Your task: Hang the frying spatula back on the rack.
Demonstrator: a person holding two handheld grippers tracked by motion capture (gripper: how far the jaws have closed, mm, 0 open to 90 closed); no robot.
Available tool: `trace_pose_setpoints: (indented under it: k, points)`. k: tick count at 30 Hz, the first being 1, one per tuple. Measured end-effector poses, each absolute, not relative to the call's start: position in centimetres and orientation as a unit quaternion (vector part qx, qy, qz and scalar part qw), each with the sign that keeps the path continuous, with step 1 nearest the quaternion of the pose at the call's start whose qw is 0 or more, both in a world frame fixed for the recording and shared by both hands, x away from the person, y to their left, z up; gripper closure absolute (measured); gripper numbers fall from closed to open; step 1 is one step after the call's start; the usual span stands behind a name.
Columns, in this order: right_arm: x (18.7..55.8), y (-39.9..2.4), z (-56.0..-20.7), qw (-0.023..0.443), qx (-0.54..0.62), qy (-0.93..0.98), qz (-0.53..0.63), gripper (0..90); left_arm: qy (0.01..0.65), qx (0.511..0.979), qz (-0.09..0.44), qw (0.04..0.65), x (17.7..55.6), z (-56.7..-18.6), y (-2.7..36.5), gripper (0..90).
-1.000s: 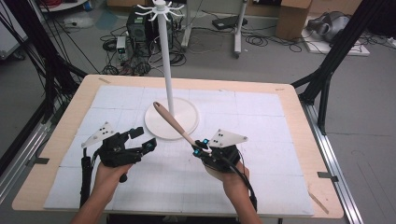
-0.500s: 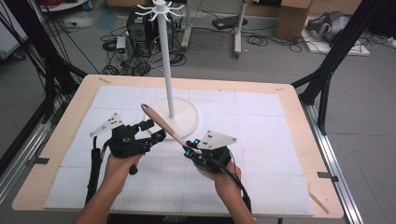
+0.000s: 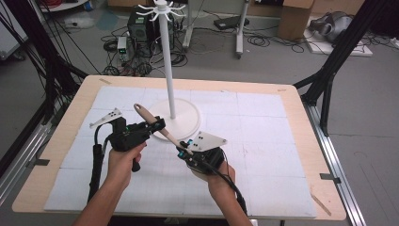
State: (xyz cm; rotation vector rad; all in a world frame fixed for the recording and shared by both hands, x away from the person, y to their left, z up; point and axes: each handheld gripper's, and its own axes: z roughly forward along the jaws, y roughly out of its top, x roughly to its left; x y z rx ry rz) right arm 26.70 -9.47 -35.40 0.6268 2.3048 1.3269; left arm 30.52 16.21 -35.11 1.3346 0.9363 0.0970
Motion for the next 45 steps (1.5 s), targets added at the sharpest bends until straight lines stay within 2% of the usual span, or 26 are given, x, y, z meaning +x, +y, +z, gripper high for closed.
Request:
trace_pose_setpoints:
  k: [8,16,19,21,24,33,40,45]
  points:
    - [27.2,-9.5,-35.4,0.194,0.225,0.825,0.481,77.2,0.382,0.592,0.023,0.709,30.6,-34.2,15.7,72.0]
    - [27.5,-10.2,-34.7,0.168,0.231,0.802,0.524,75.7,0.320,0.621,0.038,0.714,31.0,-31.6,14.8,73.5]
    - [27.6,-10.7,-34.1,0.162,0.226,0.802,0.530,68.2,0.296,0.631,0.055,0.715,31.0,-30.9,15.0,73.7]
    - [27.9,-11.3,-33.6,0.154,0.218,0.798,0.541,61.4,0.279,0.639,0.052,0.715,31.2,-30.5,15.3,74.0]
    - [28.4,-12.3,-32.6,0.131,0.196,0.789,0.568,56.1,0.256,0.649,0.047,0.715,31.4,-30.0,15.5,74.1]
    - [30.4,-13.0,-31.6,0.044,0.156,0.773,0.614,50.1,0.187,0.679,0.041,0.709,31.3,-28.0,15.6,74.2]
    - [30.3,-12.8,-31.7,0.044,0.152,0.782,0.603,47.2,0.156,0.693,0.023,0.704,32.6,-26.3,15.0,74.1]
    - [29.9,-14.3,-31.5,0.071,0.172,0.778,0.600,36.1,0.158,0.692,0.017,0.704,34.2,-24.8,14.7,74.1]
